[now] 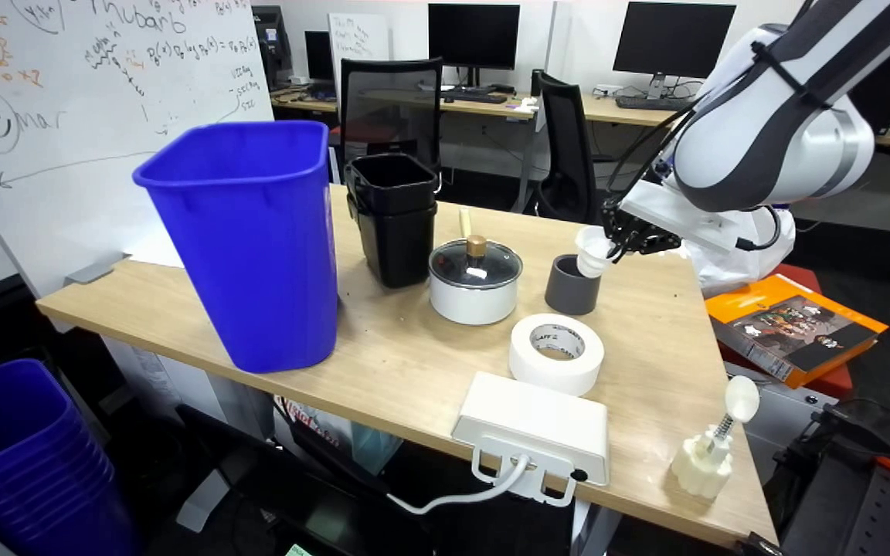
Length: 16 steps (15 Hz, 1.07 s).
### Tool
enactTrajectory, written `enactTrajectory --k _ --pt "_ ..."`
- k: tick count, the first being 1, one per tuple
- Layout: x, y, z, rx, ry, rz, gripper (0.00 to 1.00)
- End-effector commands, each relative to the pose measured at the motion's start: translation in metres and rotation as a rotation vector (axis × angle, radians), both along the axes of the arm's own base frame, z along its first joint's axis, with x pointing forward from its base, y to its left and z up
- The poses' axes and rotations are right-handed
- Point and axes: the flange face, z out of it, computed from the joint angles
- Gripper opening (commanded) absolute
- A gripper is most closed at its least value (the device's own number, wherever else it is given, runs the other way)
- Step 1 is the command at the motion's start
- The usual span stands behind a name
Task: Put the white object in the grey cup
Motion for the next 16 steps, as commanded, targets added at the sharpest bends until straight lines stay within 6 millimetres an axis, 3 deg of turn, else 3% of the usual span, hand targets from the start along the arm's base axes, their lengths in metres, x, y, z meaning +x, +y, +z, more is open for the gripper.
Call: enactTrajectory --k 1,10,13,16 --pt "-0.006 0.000 -0.009 -0.004 -0.011 -0.024 0.01" --pt "0.022 0.002 0.012 -0.006 -0.086 -0.011 0.01" --pt "0.020 0.002 0.008 -0.009 -0.087 -0.007 0.01" --pt "0.012 -0.001 -0.009 -0.021 -0.063 -0.013 0.01"
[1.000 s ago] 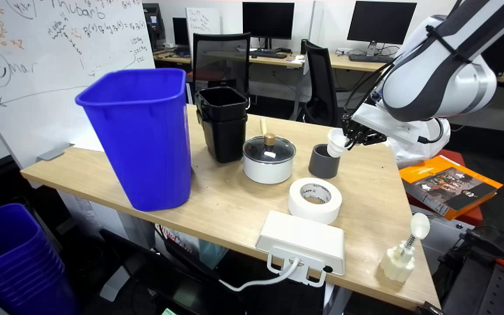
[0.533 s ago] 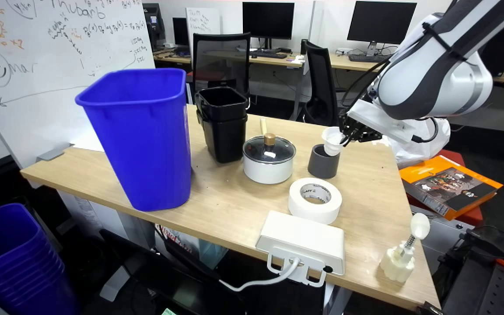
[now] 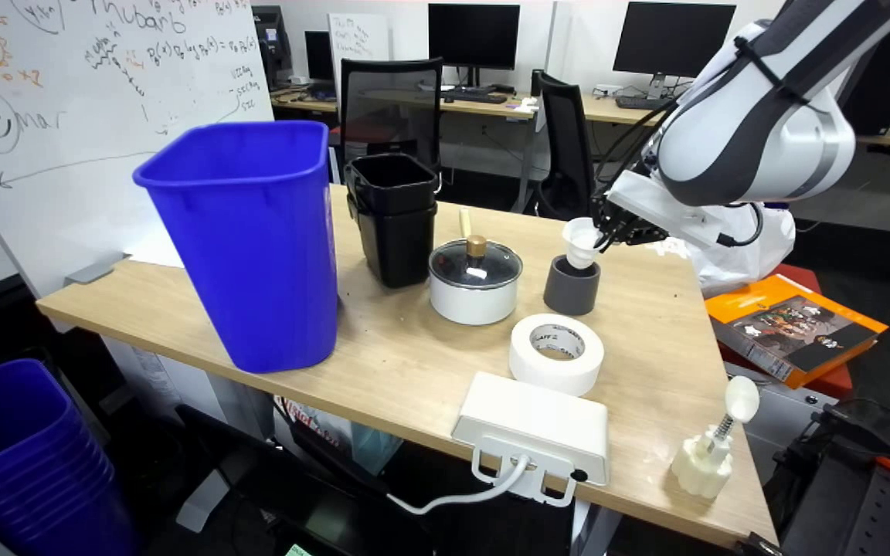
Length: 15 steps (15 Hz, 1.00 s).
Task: Put the white object in the grey cup
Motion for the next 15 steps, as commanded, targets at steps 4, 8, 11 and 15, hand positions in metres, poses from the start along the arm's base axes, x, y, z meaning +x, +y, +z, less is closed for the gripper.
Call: enactTrajectory --k 4,8,11,15 --pt "-0.008 -0.013 -0.036 -0.042 0.008 -0.011 0.01" --pt "-0.006 -0.008 -0.048 -0.004 0.001 -0.030 0.01" --pt "-0.005 -0.007 -0.057 0.018 0.011 -0.020 0.18" --pt "-0.001 -0.019 -0.061 0.022 0.007 -0.020 0.49"
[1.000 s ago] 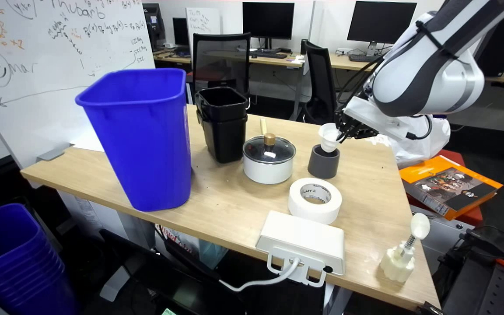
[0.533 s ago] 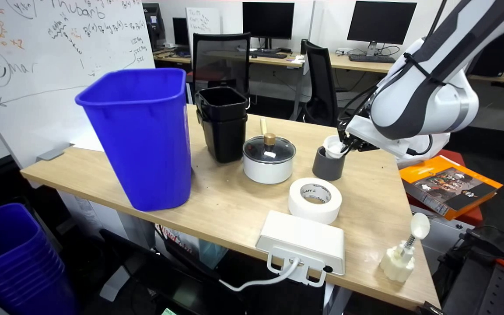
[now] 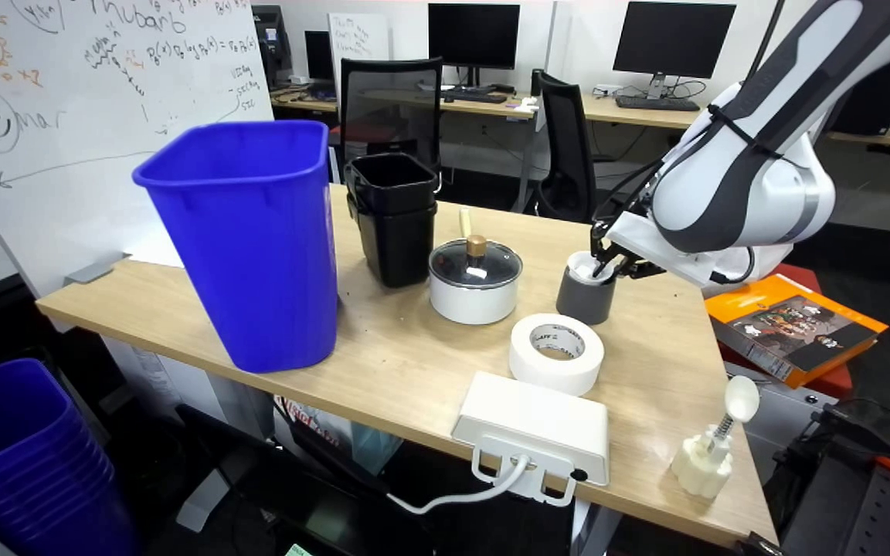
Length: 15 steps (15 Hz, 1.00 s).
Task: Put the white object in the grey cup
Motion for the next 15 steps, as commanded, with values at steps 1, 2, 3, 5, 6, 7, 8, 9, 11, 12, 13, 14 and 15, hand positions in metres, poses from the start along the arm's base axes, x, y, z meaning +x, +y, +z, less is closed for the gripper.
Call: enactTrajectory --k 1,2,3,5,6,7,8,9,11,12,13,14,15 --pt "0.0013 -0.0031 0.0006 0.002 -0.003 -0.003 0.50" --pt "0.0019 -0.0050 0.0013 0.002 -0.006 -0.006 0.27" --pt "0.0027 -0.0045 0.0030 0.002 -0.010 -0.005 0.30" --pt "0.0034 -0.0029 0.0045 0.002 -0.013 -0.002 0.30" --pt "0.0033 -0.0031 0.0043 0.002 -0.012 -0.002 0.30" --pt "0.0032 -0.0031 0.0042 0.002 -0.012 -0.002 0.30" --pt "0.0032 -0.0031 0.0041 0.002 -0.012 -0.002 0.30" --pt "0.0031 -0.0031 0.0040 0.002 -0.012 -0.002 0.30" --pt "0.0030 -0.0031 0.0039 0.002 -0.011 -0.002 0.30" --pt "0.0029 -0.0031 0.0038 0.002 -0.011 -0.002 0.30" --pt "0.0029 -0.0031 0.0038 0.002 -0.011 -0.002 0.30" --pt "0.0028 -0.0031 0.0038 0.002 -0.011 -0.002 0.30" --pt "0.0028 -0.0030 0.0037 0.002 -0.011 -0.002 0.55"
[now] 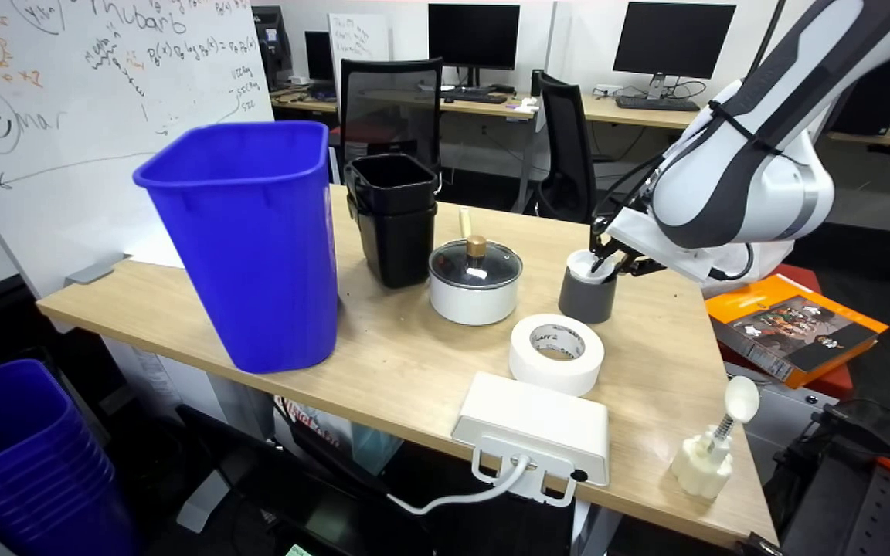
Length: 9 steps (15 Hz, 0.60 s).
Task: Put the white object in the grey cup
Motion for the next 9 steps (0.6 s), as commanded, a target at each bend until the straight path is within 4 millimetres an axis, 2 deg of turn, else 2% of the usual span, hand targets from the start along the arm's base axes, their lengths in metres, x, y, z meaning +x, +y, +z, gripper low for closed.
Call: enactTrajectory --k 1,3,5,9 --pt "0.001 0.000 0.003 -0.005 0.013 0.015 0.56" --pt "0.006 -0.001 0.009 -0.016 0.011 0.040 0.59" --pt "0.010 -0.001 0.015 -0.021 0.038 0.069 0.69" --pt "0.007 0.000 0.012 -0.018 0.148 0.130 0.99"
